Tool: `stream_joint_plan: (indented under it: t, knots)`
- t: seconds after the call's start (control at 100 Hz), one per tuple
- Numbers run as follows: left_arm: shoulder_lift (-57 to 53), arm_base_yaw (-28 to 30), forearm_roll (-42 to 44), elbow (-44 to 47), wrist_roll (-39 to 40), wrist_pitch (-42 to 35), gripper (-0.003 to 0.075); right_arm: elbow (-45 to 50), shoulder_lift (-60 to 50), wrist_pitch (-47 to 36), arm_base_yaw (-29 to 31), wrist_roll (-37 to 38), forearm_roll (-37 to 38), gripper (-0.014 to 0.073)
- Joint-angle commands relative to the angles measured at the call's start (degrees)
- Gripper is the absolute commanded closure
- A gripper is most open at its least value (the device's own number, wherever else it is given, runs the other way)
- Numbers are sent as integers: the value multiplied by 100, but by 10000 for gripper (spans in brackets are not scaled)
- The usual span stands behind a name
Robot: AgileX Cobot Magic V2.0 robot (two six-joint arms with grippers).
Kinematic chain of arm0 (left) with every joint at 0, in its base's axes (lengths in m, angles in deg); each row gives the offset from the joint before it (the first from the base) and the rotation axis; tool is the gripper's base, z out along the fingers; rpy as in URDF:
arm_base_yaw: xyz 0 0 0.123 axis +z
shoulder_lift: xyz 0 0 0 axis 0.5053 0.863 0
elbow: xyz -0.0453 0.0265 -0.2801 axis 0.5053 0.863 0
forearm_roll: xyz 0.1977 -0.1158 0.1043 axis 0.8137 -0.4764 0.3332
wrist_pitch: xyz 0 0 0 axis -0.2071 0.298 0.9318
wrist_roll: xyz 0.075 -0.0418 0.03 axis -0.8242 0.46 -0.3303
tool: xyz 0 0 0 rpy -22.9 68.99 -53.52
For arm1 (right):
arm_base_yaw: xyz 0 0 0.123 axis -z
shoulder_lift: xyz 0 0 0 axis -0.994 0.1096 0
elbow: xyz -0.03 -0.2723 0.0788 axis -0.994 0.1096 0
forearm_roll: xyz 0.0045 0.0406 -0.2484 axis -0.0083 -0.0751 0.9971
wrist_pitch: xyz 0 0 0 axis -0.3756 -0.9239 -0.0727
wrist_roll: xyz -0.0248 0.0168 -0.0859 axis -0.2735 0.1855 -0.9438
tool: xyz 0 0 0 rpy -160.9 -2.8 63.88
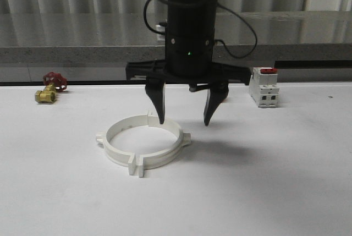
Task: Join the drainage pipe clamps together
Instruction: 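Open the right gripper and raise it away from the joined ring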
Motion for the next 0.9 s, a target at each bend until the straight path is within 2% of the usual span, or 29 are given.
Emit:
stream_joint_plan:
  t: [0.0,0.07,0.15,0.27,0.33,0.39,0.62,0.71,0.89]
  knots:
    - [78,9,-54,-146,15,-463,741,-172,-647,155,75,-844,51,84]
    - [78,9,-54,-146,15,-463,741,-167,-842,395,157,-1601,51,89]
    - [78,9,-54,-146,15,-463,741,-167,-1046,695,303,-2498,46,164]
    - [78,9,-54,-146,15,-463,741,-167,-1358,927,598,-3256,46,414]
    - [78,9,-54,-146,15,-463,741,-155,-1531,946,796,-3374,46,565]
    - [78,9,-54,-146,15,-463,741,-149,-1662,941,998,-3374,46,663]
    - [78,9,-54,-146,15,-463,741,202,-2174,869,2015,-3485,-16,658]
    - [78,9,-54,-146,15,-463,741,504,-2406,741,2461,-3591,-305,658]
    - [78,9,-54,-146,15,-463,741,1420,-3048,-29,3182,-4503,-926,658]
